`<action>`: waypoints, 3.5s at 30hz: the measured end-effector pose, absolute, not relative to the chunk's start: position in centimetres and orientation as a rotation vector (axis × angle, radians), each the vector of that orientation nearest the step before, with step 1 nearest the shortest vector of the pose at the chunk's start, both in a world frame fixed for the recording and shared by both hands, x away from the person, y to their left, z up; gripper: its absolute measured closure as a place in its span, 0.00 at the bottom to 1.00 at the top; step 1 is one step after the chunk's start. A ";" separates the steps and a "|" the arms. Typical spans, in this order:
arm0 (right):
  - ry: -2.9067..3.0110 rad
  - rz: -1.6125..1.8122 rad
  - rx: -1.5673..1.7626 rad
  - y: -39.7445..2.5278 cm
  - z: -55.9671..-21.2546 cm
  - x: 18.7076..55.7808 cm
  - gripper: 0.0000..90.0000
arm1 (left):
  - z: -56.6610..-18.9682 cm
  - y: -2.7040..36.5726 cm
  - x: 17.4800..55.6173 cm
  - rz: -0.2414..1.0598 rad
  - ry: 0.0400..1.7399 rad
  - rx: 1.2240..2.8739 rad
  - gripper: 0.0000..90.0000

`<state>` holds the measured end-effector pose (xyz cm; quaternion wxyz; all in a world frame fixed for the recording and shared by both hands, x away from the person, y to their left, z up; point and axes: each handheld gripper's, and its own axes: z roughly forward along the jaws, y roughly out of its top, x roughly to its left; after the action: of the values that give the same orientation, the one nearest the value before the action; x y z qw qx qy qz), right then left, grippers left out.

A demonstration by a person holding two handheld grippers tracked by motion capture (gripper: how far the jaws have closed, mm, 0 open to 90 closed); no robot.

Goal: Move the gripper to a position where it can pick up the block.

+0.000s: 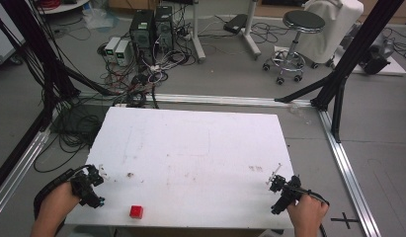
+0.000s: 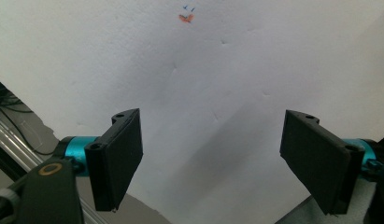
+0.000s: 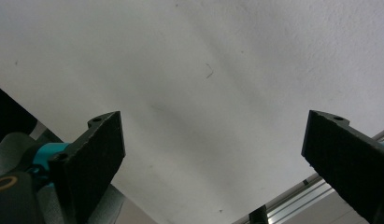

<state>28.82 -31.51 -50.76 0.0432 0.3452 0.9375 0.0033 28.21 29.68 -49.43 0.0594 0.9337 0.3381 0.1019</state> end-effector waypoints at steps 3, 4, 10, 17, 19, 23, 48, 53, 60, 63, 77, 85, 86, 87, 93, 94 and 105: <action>2.865 0.006 1.050 -31.4 -50.6 28.9 0.06 | -49.4 29.7 28.2 0.313 1.024 2.817 0.24; 2.862 0.014 1.051 -31.4 -50.6 28.8 0.06 | -49.3 29.7 28.2 0.315 1.024 2.819 0.24; 2.867 0.007 1.038 -31.1 -50.4 28.9 0.06 | -49.2 29.8 28.1 0.315 1.019 2.819 0.24; 2.864 0.013 1.039 -31.0 -50.4 28.9 0.06 | -49.0 30.0 28.0 0.330 1.022 2.817 0.24; 2.866 0.014 1.044 -31.0 -50.4 28.9 0.06 | -49.0 30.0 28.0 0.329 1.018 2.819 0.24; 2.861 0.027 1.043 -31.1 -50.1 28.9 0.06 | -49.0 29.9 28.0 0.321 0.998 2.837 0.24; 2.846 0.094 1.053 -31.4 -49.2 28.5 0.06 | -48.4 29.6 29.5 0.347 0.590 2.996 0.24; 2.849 0.092 1.047 -31.2 -49.2 28.6 0.06 | -48.1 29.7 29.8 0.338 0.443 3.018 0.24; 2.839 0.104 1.045 -31.3 -48.9 28.5 0.06 | -48.0 29.4 30.0 0.356 0.204 3.063 0.24; 2.840 0.110 1.044 -31.3 -48.8 28.4 0.06 | -48.0 29.4 30.0 0.353 0.171 3.063 0.24; 2.836 0.135 1.047 -31.2 -48.5 28.4 0.06 | -47.9 26.6 28.3 0.278 -0.041 3.082 0.24; 2.840 0.141 1.035 -31.1 -48.3 28.4 0.06 | -47.8 24.7 27.2 0.243 -0.095 3.072 0.24; 2.842 0.142 1.032 -31.1 -48.3 28.4 0.06 | -47.8 24.4 27.1 0.239 -0.089 3.070 0.24; 2.842 0.142 1.032 -31.1 -48.3 28.4 0.06 | -47.8 24.4 27.1 0.239 -0.089 3.070 0.24; 2.842 0.142 1.029 -31.0 -48.3 28.4 0.06 | -48.0 23.3 26.7 0.235 -0.115 3.078 0.24; 2.844 0.143 1.027 -30.9 -48.3 28.4 0.06 | -47.9 22.9 26.5 0.224 -0.118 3.080 0.24; 2.842 0.149 1.020 -30.8 -48.1 28.4 0.06 | -48.4 20.8 25.6 0.205 -0.191 3.079 0.24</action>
<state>28.37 -30.79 -48.12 0.0592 0.3369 0.9384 0.0492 25.63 20.79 -48.40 0.0247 0.9956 -0.0618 0.0663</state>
